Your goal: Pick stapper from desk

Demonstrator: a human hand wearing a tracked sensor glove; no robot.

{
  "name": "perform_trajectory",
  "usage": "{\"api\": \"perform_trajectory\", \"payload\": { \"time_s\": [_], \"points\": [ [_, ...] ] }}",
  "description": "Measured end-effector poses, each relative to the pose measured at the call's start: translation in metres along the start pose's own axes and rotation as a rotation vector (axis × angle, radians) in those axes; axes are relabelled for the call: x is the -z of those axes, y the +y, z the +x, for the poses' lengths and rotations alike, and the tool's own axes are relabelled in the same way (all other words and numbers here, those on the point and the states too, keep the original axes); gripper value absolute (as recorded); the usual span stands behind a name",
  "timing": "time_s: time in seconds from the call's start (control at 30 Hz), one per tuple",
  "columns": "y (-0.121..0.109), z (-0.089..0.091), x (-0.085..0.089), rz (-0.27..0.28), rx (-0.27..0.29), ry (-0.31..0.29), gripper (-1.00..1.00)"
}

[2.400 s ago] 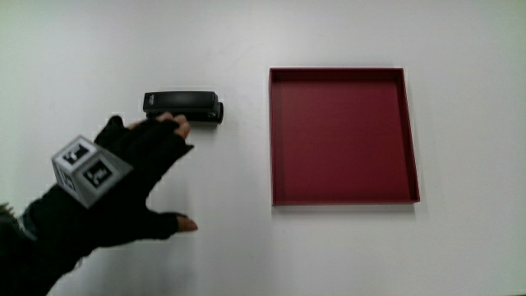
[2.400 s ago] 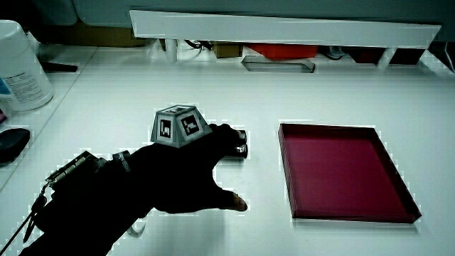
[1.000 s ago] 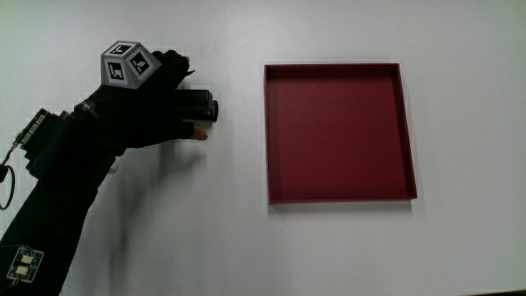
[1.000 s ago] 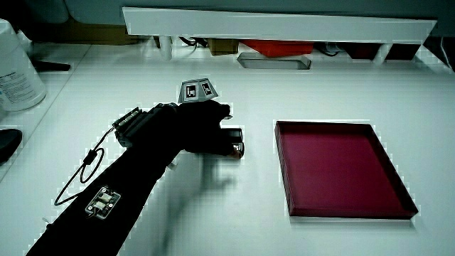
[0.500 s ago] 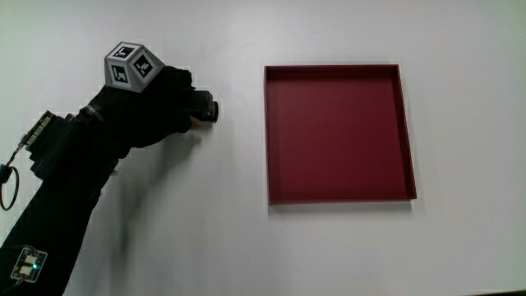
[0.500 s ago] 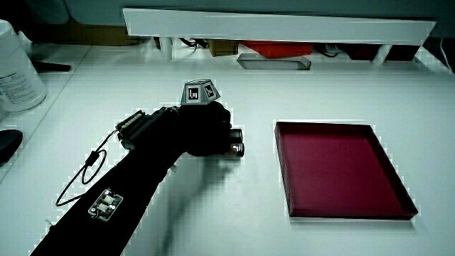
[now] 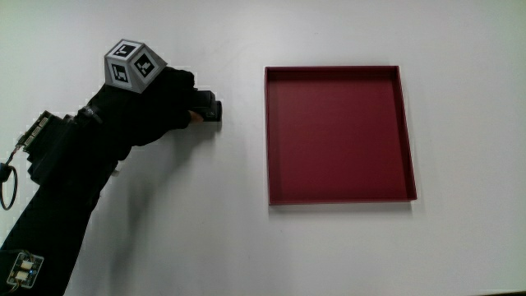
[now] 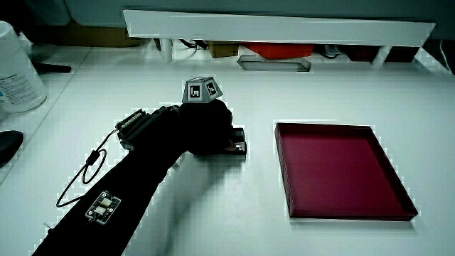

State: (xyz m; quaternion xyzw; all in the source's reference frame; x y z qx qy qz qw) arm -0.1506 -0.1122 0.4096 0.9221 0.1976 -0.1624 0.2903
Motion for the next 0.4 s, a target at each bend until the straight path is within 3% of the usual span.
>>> {"api": "perform_trajectory", "payload": {
  "time_s": [0.13, 0.17, 0.2, 0.23, 0.3, 0.33, 0.4],
  "points": [
    [0.003, 0.021, -0.002, 0.014, 0.104, -0.036, 1.0],
    [0.004, 0.029, -0.005, 0.044, 0.186, 0.038, 1.0],
    [0.001, 0.035, -0.005, 0.026, 0.11, -0.045, 1.0],
    [0.005, 0.038, -0.002, -0.016, 0.087, -0.088, 1.0],
    [0.004, 0.056, -0.01, 0.032, 0.193, -0.005, 1.0],
    [0.007, 0.059, -0.007, 0.029, 0.195, -0.028, 1.0],
    [0.006, 0.075, -0.013, 0.04, 0.226, 0.036, 1.0]
  ]
}}
